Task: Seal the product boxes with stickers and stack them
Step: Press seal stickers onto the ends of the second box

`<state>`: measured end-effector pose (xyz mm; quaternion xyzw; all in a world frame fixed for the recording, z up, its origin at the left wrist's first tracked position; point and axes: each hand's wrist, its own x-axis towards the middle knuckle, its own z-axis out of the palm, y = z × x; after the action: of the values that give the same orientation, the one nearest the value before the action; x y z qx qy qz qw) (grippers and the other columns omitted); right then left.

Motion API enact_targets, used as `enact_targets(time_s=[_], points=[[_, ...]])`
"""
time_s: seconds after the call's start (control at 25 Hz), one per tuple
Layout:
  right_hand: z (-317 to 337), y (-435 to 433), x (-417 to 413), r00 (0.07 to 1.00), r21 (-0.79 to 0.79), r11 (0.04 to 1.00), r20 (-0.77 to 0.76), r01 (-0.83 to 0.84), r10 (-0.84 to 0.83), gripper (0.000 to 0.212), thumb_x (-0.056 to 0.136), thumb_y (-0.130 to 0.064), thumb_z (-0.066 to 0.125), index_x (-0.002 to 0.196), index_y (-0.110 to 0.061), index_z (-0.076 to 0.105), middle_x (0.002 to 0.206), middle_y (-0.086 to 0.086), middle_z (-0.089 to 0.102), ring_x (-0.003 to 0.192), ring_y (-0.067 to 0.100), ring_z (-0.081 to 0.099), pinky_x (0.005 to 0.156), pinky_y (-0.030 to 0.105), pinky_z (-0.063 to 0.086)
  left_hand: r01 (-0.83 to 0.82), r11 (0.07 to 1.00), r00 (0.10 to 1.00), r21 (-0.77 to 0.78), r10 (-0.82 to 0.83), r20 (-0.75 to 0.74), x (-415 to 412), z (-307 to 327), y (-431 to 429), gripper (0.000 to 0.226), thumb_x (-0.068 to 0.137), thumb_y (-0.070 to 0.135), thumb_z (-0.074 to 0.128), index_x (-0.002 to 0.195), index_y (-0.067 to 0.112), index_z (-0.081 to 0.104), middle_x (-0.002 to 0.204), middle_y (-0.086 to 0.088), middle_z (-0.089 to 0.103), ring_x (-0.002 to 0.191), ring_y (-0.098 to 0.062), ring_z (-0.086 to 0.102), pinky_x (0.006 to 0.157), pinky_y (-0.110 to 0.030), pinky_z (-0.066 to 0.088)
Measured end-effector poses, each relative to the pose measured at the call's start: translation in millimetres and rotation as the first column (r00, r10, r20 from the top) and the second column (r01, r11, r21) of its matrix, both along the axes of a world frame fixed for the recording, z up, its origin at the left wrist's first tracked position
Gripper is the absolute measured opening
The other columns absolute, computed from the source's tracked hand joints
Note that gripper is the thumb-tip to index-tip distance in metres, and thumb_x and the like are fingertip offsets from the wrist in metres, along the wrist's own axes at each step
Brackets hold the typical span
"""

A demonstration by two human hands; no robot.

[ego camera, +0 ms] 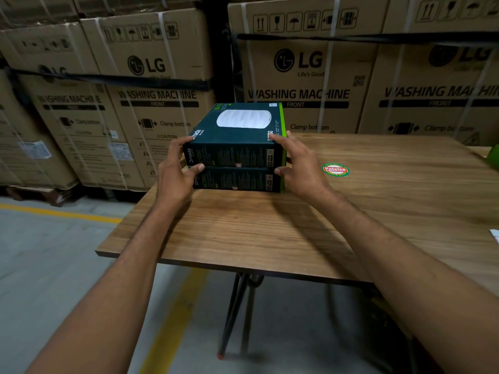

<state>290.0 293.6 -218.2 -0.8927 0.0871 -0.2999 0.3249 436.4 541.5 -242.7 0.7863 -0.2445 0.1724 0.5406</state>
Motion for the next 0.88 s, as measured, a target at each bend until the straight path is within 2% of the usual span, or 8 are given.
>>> enact_targets(time_s=[0.12,0.2,0.4,0.56,0.68,0.8,0.88], points=[[-2.9,0.1,-1.6,1.000,-0.026,0.999,0.017,0.019,-0.018,0.084,0.085,0.009,0.075,0.154,-0.032,0.049,0.167,0.007,0.035,0.153,0.022,0.033,0.120,0.026,0.028,0.009,1.000,1.000,-0.018,-0.009,0.001,-1.5,0.2,-0.6,0.075,0.088,0.001,0.078,0.130,0.057,0.049,0.147,0.001,0.061,0.139,-0.021,0.056,0.112,-0.053,0.050],[-4.4,0.6,-2.2,0.999,-0.036,0.999,0.025,0.035,-0.034,0.084,0.085,0.008,0.076,0.154,-0.032,0.049,0.167,0.008,0.035,0.154,0.022,0.032,0.116,0.023,0.026,0.007,1.000,1.000,-0.025,-0.007,-0.002,-1.3,0.1,-0.6,0.078,0.087,0.001,0.080,0.128,0.060,0.048,0.146,0.002,0.061,0.139,-0.021,0.056,0.111,-0.054,0.051],[-6.0,1.6,-2.8,0.997,-0.043,0.998,0.064,0.049,-0.046,0.083,0.084,0.007,0.078,0.153,-0.030,0.051,0.165,0.008,0.038,0.152,0.022,0.036,0.121,0.033,0.036,-0.020,1.000,1.000,-0.005,0.020,0.009,-5.9,0.5,-2.2,0.072,0.087,0.003,0.081,0.137,0.045,0.049,0.151,0.000,0.057,0.143,-0.021,0.051,0.113,-0.051,0.050],[-6.5,1.8,-2.7,0.998,-0.052,0.998,0.045,0.046,-0.044,0.082,0.086,0.007,0.076,0.155,-0.029,0.048,0.167,0.007,0.034,0.153,0.023,0.033,0.117,0.026,0.029,-0.008,1.000,1.000,0.016,0.008,0.005,-10.5,2.4,-2.3,0.079,0.085,-0.002,0.080,0.143,0.040,0.046,0.154,0.001,0.053,0.143,-0.016,0.048,0.111,-0.045,0.051],[-6.9,2.8,-1.2,0.999,-0.040,0.999,0.039,0.036,-0.034,0.084,0.086,0.008,0.074,0.155,-0.030,0.047,0.168,0.006,0.033,0.153,0.023,0.032,0.122,0.036,0.036,-0.010,1.000,1.000,0.020,0.010,0.020,-18.5,3.4,-3.1,0.083,0.083,-0.007,0.079,0.147,0.033,0.045,0.151,0.006,0.053,0.135,-0.008,0.048,0.108,-0.034,0.049],[-6.5,2.8,-2.2,1.000,-0.077,0.997,0.000,0.024,-0.024,0.092,0.080,0.006,0.081,0.156,-0.029,0.044,0.169,0.005,0.031,0.153,0.024,0.033,0.120,0.036,0.037,-0.038,0.999,0.999,0.033,0.038,0.017,-23.8,7.5,-4.0,0.084,0.084,-0.007,0.079,0.146,0.038,0.045,0.152,0.003,0.055,0.134,-0.009,0.048,0.109,-0.041,0.051],[-8.3,3.5,-4.0,0.998,-0.150,0.987,0.002,0.057,-0.057,0.096,0.074,0.007,0.085,0.155,-0.026,0.044,0.166,0.003,0.035,0.147,0.026,0.040,0.112,0.036,0.044,-0.087,0.996,0.996,0.033,0.087,0.017,-29.3,12.0,-4.5,0.081,0.084,-0.006,0.079,0.143,0.040,0.048,0.148,0.000,0.058,0.127,-0.009,0.055,0.102,-0.043,0.058]])
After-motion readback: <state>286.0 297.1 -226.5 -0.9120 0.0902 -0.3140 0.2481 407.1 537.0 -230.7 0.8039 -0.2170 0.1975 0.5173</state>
